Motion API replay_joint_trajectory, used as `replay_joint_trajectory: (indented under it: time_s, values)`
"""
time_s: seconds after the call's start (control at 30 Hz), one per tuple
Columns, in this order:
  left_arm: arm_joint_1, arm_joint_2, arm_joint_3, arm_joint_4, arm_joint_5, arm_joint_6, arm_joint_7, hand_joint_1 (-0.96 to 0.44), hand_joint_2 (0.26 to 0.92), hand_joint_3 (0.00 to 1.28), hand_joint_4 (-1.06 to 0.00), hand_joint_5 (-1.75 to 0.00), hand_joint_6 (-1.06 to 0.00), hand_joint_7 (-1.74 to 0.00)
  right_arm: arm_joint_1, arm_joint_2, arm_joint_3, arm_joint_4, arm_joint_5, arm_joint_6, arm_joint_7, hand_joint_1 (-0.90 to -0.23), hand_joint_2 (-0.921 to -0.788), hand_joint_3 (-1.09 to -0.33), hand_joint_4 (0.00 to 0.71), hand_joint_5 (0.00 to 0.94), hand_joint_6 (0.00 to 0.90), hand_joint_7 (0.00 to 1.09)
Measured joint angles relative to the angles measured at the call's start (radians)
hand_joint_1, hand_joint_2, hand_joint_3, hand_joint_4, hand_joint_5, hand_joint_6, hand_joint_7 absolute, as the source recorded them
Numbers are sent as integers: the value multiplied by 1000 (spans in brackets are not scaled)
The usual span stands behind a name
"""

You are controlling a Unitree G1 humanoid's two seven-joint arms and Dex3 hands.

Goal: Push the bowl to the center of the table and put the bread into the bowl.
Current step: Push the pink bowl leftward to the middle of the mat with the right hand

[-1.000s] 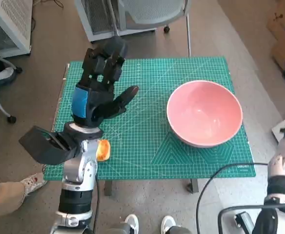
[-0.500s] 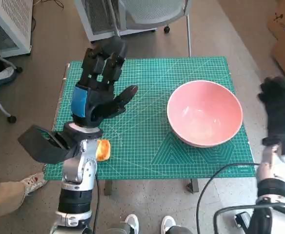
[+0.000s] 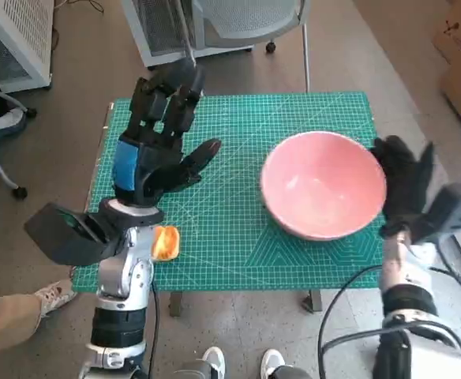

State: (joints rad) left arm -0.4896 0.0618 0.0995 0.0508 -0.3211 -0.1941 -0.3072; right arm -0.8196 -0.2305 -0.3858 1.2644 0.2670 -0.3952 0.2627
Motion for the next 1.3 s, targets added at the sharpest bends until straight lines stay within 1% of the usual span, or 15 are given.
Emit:
replay_joint_trajectory:
  time_s: [0.27,0.43,0.57,0.77,0.97,1.3]
  values:
    - [29,11,8,-37,-3,17,1,-123,856,350,-112,-193,1,-790,-31,36,-3,8,2,37,6,-423,-921,-720,268,2,365,6]
    - [46,16,17,-58,-3,27,6,-126,855,354,-109,-192,1,-789,-55,63,-7,9,5,54,11,-445,-921,-714,270,3,380,13]
    - [55,18,22,-72,-2,30,12,-127,854,356,-109,-192,1,-789,-78,82,-7,9,5,56,17,-455,-921,-709,269,2,380,13]
    - [71,19,25,-90,3,29,25,-124,851,357,-107,-191,1,-785,-109,106,-6,9,4,54,36,-442,-921,-719,262,0,372,9]
    - [81,22,29,-94,14,26,38,-126,848,355,-110,-189,1,-776,-126,127,-6,9,4,53,41,-428,-921,-736,252,0,365,5]
    - [87,23,32,-94,44,14,58,-127,851,345,-117,-182,1,-766,-154,168,-6,9,4,60,31,-422,-921,-748,264,6,376,12]
